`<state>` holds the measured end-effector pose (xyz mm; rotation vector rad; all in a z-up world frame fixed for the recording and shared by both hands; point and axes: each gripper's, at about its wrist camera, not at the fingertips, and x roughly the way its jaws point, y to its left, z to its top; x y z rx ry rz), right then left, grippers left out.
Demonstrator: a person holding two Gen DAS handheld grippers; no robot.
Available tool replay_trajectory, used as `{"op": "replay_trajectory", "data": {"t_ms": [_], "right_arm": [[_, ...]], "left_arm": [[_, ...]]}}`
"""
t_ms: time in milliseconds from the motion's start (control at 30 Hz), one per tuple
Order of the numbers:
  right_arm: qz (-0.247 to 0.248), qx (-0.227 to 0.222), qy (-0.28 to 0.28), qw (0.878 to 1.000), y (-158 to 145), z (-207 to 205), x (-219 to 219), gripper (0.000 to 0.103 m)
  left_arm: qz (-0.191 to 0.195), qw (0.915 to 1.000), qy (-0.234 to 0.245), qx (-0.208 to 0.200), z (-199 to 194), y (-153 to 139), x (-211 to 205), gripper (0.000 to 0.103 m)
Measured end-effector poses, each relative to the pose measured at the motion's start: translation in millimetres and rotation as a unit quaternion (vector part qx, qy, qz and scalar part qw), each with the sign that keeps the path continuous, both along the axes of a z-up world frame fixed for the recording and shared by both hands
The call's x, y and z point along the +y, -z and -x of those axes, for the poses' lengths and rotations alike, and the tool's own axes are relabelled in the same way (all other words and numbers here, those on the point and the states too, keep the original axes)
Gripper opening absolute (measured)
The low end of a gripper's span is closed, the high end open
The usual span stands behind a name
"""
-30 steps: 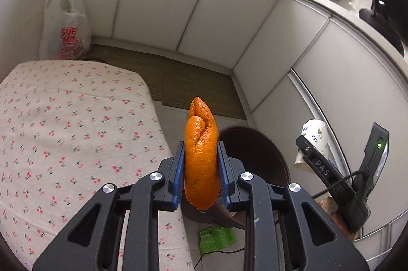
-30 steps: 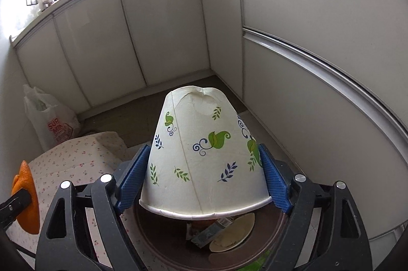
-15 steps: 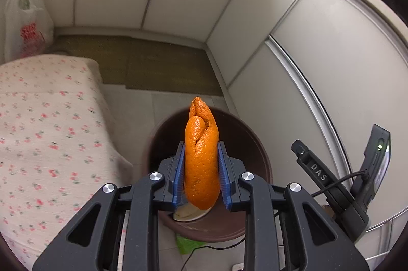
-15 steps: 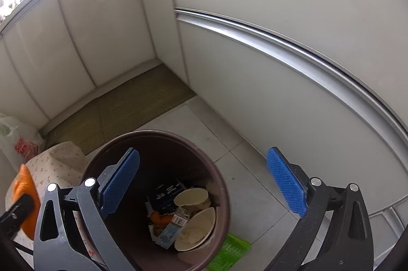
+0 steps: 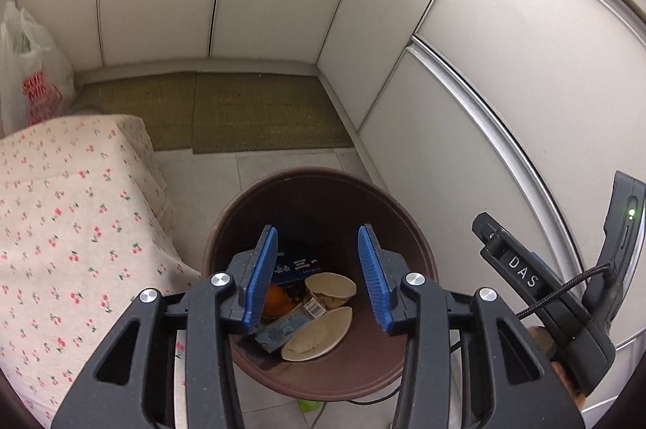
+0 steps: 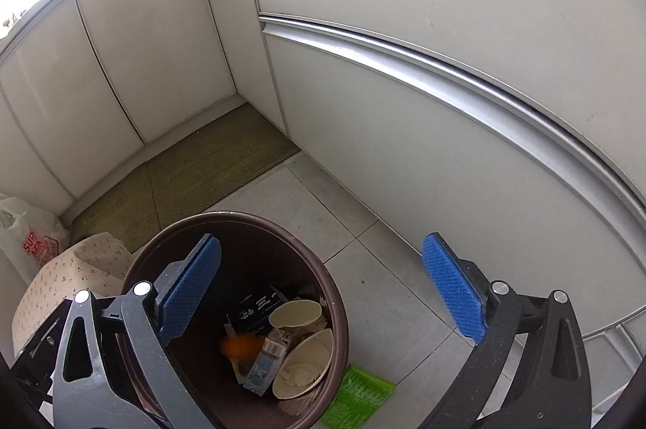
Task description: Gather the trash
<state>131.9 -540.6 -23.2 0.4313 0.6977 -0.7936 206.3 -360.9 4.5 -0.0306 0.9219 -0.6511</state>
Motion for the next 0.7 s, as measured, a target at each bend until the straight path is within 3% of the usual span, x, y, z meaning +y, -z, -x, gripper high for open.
{"op": "replay_trajectory", "data": {"t_ms": [200, 267, 367, 633, 700], "right_arm": [[0.007, -0.005, -0.011, 1.0, -7, 2, 10, 0.096], [0.012, -0.005, -0.019, 1.0, -10, 2, 17, 0.096], [0.022, -0.008, -0.039, 0.999, -16, 2, 34, 0.096], [0.076, -0.031, -0.1, 0.992, -46, 8, 101, 0.096], [0.091, -0.05, -0.106, 0.989, -54, 16, 116, 0.096]], "left_arm": [[-0.038, 0.9952, -0.02, -0.089, 22, -25, 19, 0.057], [-0.044, 0.9914, -0.034, -0.118, 31, -35, 31, 0.073], [-0.055, 0.983, -0.065, -0.162, 45, -48, 52, 0.087], [-0.045, 0.9709, -0.137, -0.191, 62, -70, 120, 0.092], [-0.042, 0.963, -0.16, -0.213, 71, -76, 139, 0.092]]}}
